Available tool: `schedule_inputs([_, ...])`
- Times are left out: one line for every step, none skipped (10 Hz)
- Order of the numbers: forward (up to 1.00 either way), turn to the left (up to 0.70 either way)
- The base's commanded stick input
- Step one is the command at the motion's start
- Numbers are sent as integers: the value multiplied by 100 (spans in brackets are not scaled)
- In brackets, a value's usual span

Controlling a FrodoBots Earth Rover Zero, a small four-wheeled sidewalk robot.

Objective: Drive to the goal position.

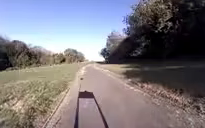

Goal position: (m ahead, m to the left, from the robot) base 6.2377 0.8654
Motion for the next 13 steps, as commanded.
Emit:
schedule_inputs([50,0])
schedule_inputs([50,50])
schedule_inputs([50,50])
schedule_inputs([50,27])
schedule_inputs([50,0])
schedule_inputs([50,0])
schedule_inputs([50,0])
schedule_inputs([50,0])
schedule_inputs([50,0])
schedule_inputs([50,0])
schedule_inputs([50,0])
schedule_inputs([50,0])
schedule_inputs([50,0])
